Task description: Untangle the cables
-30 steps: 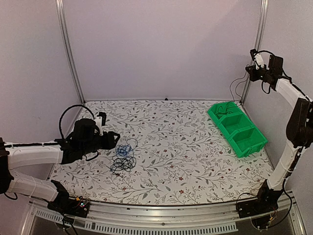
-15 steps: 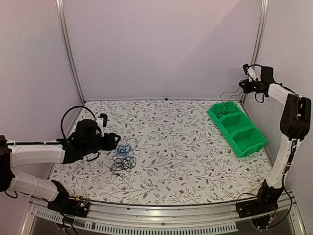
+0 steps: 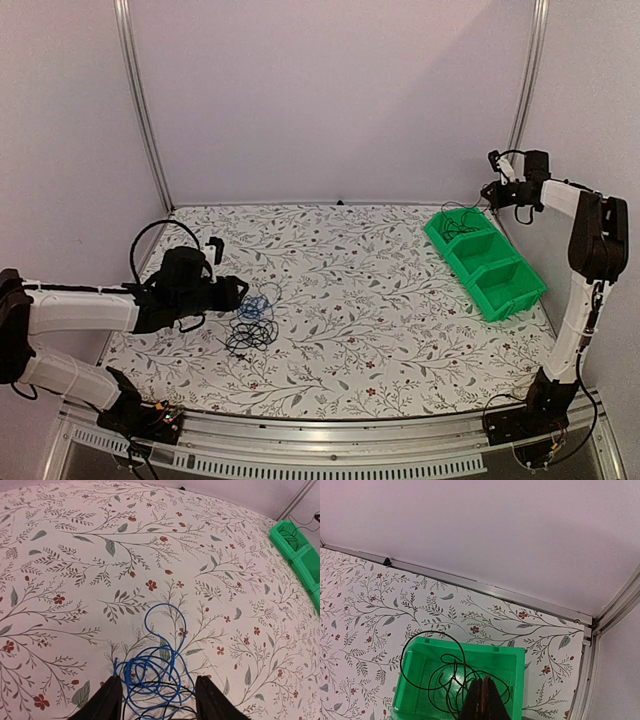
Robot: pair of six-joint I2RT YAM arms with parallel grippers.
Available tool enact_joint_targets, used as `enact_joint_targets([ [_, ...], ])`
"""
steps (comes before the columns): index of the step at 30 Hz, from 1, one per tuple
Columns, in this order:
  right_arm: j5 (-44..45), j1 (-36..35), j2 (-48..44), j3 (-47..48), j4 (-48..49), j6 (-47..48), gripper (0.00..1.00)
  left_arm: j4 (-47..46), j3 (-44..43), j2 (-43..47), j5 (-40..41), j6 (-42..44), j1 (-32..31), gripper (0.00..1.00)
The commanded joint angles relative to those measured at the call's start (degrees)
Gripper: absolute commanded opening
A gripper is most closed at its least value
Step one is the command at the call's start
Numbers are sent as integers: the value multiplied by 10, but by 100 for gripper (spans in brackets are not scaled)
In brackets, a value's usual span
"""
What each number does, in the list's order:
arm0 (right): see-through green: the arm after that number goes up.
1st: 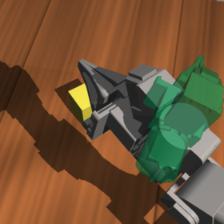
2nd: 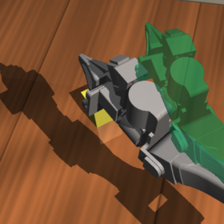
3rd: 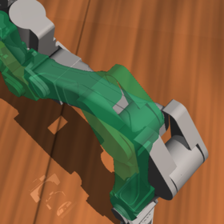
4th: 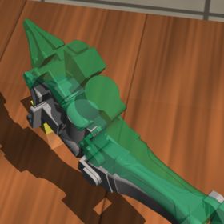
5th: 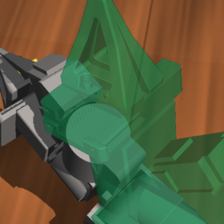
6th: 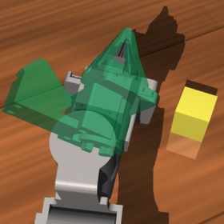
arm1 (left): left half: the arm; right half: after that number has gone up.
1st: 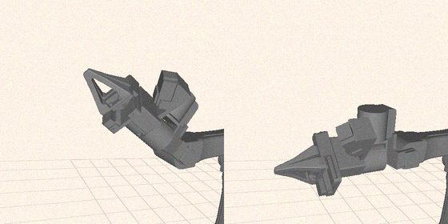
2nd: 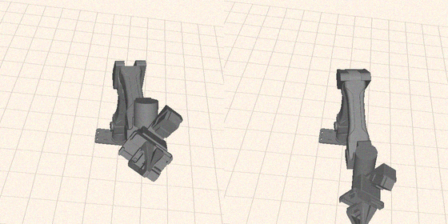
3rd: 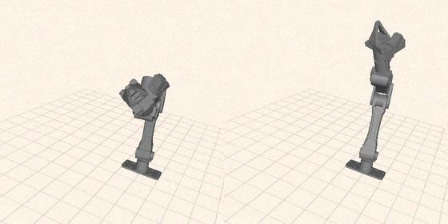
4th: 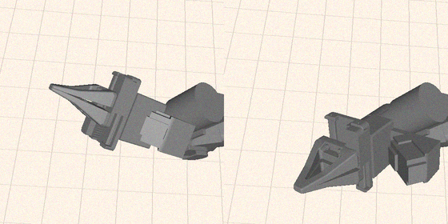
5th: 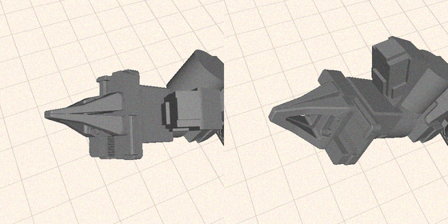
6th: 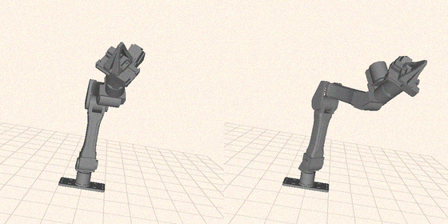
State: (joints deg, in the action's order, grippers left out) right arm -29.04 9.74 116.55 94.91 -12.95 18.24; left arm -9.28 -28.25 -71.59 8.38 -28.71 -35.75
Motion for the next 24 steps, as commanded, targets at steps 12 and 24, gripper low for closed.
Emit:
enact_joint_targets([
  [12, 126, -56, 85, 43, -98, 54, 0, -16, -17, -17, -1, 7, -4, 50],
  [24, 194, -75, 146, 112, -141, 53, 0, -13, -13, -13, 1, 2, -4, 49],
])
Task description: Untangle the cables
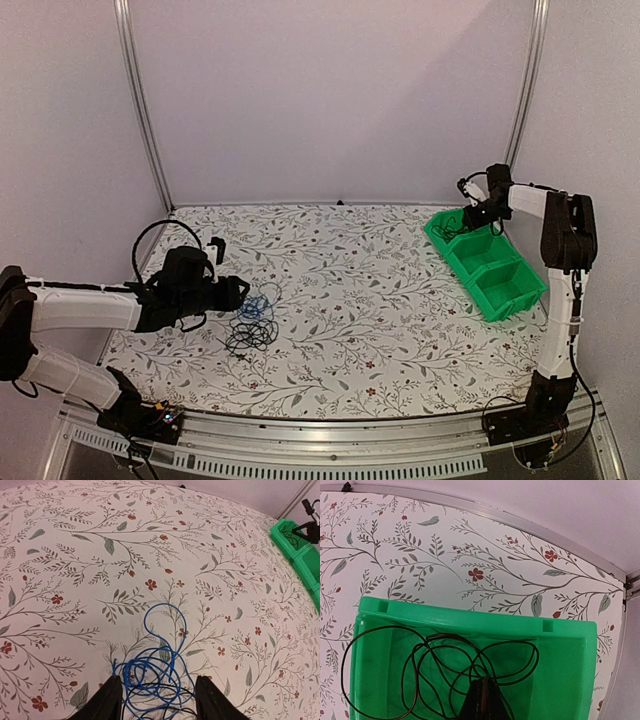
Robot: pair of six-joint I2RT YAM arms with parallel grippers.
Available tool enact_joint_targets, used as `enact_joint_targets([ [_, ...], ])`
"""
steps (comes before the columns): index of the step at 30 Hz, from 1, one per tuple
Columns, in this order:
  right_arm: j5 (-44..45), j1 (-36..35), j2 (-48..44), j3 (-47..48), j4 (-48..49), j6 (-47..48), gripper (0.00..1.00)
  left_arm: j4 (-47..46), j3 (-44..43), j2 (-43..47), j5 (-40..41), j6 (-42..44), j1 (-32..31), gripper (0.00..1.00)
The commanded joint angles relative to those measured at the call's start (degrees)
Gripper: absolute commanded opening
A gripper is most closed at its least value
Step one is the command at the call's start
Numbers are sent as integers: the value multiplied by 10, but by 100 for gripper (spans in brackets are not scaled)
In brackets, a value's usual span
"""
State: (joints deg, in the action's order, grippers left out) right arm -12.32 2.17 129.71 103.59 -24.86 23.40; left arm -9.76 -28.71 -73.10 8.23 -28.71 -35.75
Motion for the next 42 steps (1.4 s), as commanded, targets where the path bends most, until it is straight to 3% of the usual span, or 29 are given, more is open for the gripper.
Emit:
enact_joint_targets([
  [1, 28, 0, 13, 25, -25, 0, 2, -8, -8, 3, 3, 2, -4, 49],
  [5, 30, 0, -7, 25, -40, -3, 9, -6, -10, 6, 5, 3, -4, 49],
  [9, 30, 0, -52, 27, -66, -17, 34, -4, -13, 8, 4, 6, -4, 50],
  [16, 47, 0, -144, 14, -75, -25, 53, -6, -13, 7, 7, 12, -3, 50],
  [25, 39, -9, -212, -27, -64, -28, 57, -3, -10, -9, 3, 14, -3, 50],
  [32, 19, -9, -184, -32, -63, -20, 52, 2, -13, -10, 5, 9, -2, 50],
  [37, 85, -9, -169, -40, -56, -4, 48, 8, -12, -10, 6, 4, -2, 50],
  [42, 89, -9, -169, -59, -83, 27, 50, 8, -9, -11, 10, 3, -2, 50],
])
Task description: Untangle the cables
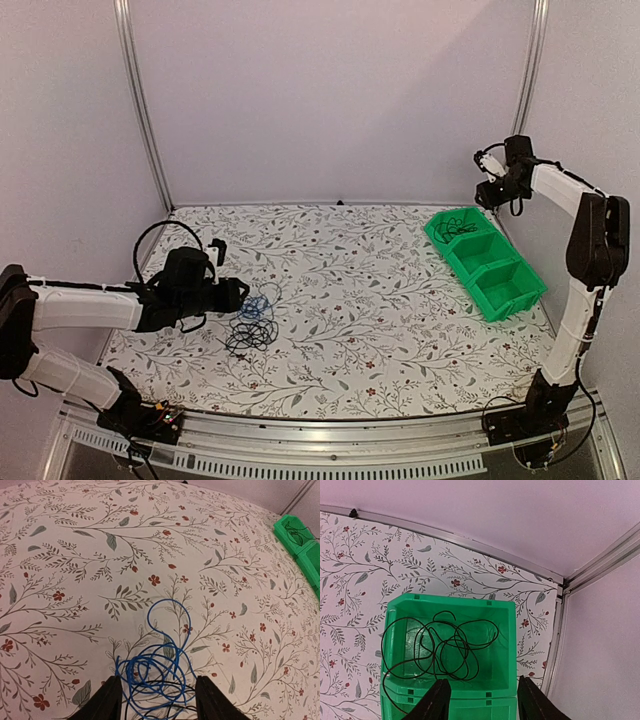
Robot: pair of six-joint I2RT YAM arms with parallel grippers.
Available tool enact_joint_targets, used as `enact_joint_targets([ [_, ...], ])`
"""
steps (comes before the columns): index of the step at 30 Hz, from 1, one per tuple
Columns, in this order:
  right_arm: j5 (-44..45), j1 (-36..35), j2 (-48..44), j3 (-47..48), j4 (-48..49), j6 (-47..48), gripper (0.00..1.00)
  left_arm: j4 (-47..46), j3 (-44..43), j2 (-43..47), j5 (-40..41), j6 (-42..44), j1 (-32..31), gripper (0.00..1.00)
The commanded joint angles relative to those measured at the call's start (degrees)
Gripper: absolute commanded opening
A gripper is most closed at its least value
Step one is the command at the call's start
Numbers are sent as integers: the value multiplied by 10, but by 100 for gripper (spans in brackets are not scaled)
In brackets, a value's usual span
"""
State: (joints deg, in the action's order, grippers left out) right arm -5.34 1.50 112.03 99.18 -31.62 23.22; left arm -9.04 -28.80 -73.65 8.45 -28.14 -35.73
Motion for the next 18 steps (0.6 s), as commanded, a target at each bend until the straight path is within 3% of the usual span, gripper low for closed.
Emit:
enact_joint_targets([
  [1, 15, -3, 7, -15, -25, 34, 51, 1, -9, -7, 7, -3, -3, 50],
  [8, -105, -10, -50, -62, -75, 93, 51, 1, -18, -13, 7, 5, -2, 50],
  [12, -39, -68, -69, -116, -50, 182, 48, -8, -20, -27, 2, 8, -1, 50],
  [18, 32, -119, 0, -79, -40, 201, 48, -7, -28, -37, -7, 2, -1, 50],
])
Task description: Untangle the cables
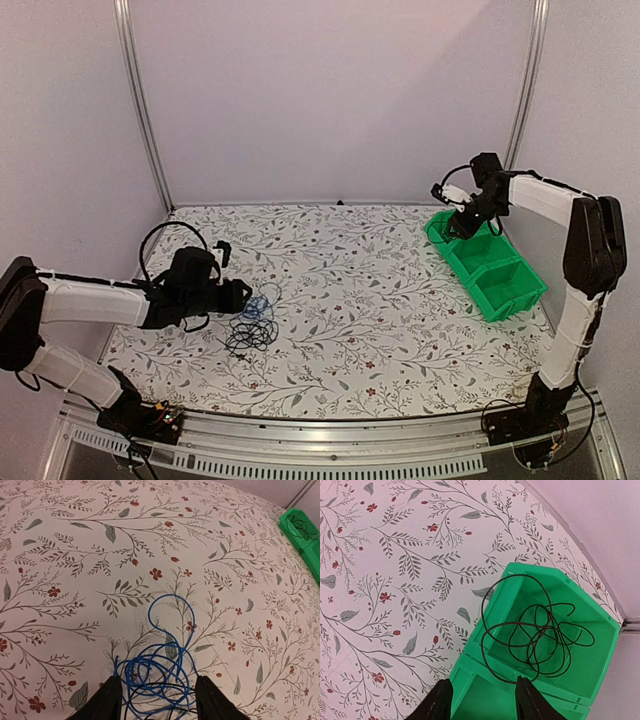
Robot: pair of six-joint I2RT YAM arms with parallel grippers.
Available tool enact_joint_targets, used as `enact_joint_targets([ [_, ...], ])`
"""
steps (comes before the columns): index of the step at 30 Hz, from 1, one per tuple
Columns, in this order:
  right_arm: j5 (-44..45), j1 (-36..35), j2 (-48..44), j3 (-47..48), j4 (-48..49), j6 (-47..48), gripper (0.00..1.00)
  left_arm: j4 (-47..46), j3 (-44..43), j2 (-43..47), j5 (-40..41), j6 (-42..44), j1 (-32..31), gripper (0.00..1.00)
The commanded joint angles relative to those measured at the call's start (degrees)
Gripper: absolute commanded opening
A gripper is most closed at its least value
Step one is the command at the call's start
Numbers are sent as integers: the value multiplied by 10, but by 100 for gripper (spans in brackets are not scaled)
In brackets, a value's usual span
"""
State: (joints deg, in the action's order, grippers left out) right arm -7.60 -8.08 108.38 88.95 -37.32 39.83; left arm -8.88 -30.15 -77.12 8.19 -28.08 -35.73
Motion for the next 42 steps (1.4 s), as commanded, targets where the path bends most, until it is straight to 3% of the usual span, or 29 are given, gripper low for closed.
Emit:
enact_joint_targets([
  [1, 68, -31, 44, 29, 22, 37, 48, -8, -13, 0, -3, 0, -1, 50],
  [13, 212, -61, 137, 82, 22, 29, 46, -14, 11, 23, 6, -7, 0, 50],
  [23, 244, -61, 144, 91, 38, 27, 9, -25, 13, 14, 0, -8, 0, 50],
  [27, 256, -56, 152, 105, 42, 32, 1, -27, 17, 14, -1, -10, 0, 50],
  [42, 310, 15, 209, 179, 51, 54, 0, -36, 28, 17, -2, -17, 0, 50],
])
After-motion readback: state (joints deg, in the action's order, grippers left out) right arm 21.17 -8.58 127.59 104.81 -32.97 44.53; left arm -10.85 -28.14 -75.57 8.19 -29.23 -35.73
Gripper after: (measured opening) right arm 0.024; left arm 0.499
